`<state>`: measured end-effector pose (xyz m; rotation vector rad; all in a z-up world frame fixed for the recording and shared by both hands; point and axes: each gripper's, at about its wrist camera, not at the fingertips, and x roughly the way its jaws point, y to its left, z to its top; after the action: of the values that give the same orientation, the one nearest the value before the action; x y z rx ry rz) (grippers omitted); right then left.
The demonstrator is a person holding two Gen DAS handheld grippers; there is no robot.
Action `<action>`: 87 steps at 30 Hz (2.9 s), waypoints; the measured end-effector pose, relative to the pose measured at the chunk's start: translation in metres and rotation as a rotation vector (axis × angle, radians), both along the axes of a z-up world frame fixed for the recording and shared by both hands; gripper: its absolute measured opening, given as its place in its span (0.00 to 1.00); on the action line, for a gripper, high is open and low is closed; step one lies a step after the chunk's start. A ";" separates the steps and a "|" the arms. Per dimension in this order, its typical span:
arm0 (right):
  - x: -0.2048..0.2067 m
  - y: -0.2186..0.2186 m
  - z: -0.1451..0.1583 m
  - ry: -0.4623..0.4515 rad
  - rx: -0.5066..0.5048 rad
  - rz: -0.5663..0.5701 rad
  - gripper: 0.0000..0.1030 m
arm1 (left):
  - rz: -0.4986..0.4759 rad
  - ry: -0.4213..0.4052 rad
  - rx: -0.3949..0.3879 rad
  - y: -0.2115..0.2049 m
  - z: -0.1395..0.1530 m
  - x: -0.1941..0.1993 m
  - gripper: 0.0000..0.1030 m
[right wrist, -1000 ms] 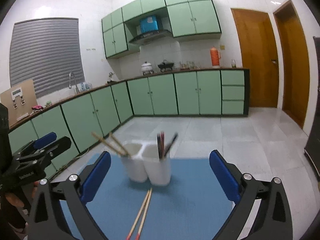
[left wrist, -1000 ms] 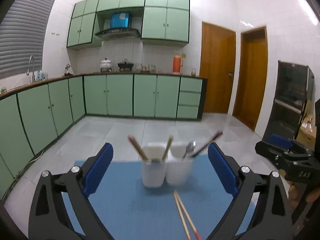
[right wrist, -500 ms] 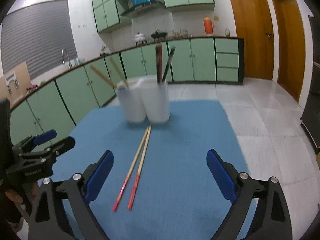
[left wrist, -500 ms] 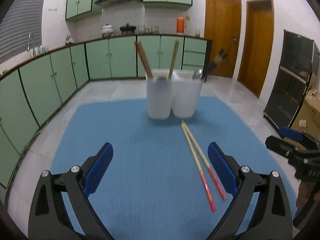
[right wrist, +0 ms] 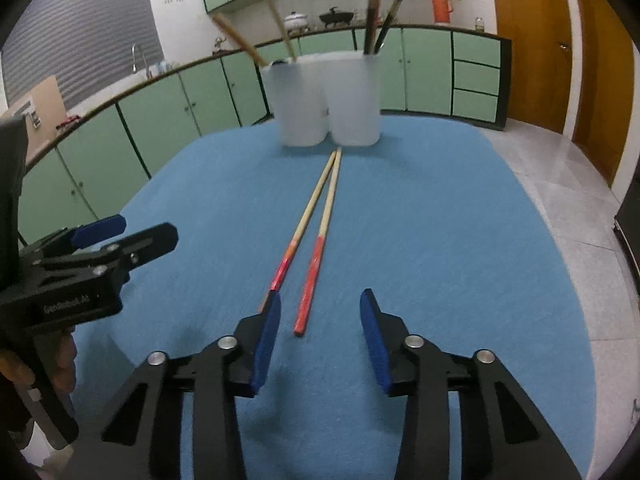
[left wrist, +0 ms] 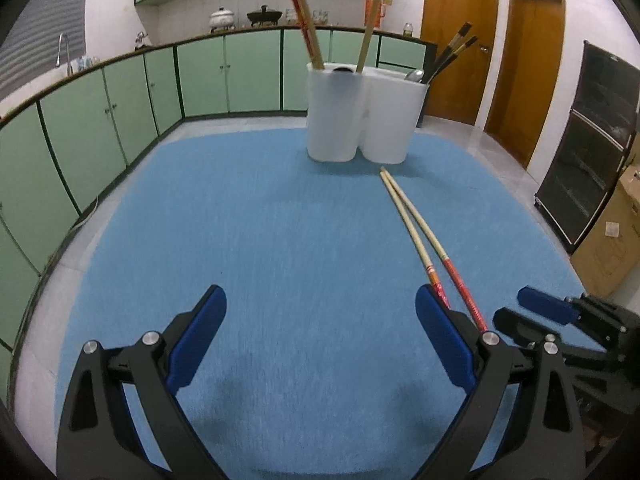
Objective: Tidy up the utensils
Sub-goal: 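Grasp a red chopstick with the right tool while the left tool grasps a red-patterned chopstick, then lift both chopsticks and carry them above the white caddy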
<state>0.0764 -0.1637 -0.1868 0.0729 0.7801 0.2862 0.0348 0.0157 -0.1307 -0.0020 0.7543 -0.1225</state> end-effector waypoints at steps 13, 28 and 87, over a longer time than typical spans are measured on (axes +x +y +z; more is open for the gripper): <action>0.009 0.009 -0.012 0.064 -0.018 0.020 0.13 | -0.008 0.026 -0.013 -0.010 -0.008 0.004 0.90; 0.013 -0.026 -0.008 0.061 0.001 -0.095 0.05 | -0.060 0.031 -0.021 -0.039 -0.010 0.001 0.90; -0.001 -0.080 0.100 -0.171 0.047 -0.160 0.05 | -0.044 -0.122 -0.059 -0.043 0.098 -0.001 0.05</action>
<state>0.0756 -0.2442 -0.0872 0.1523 0.5943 0.1567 0.0342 -0.0273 -0.0323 -0.0336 0.6293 -0.1853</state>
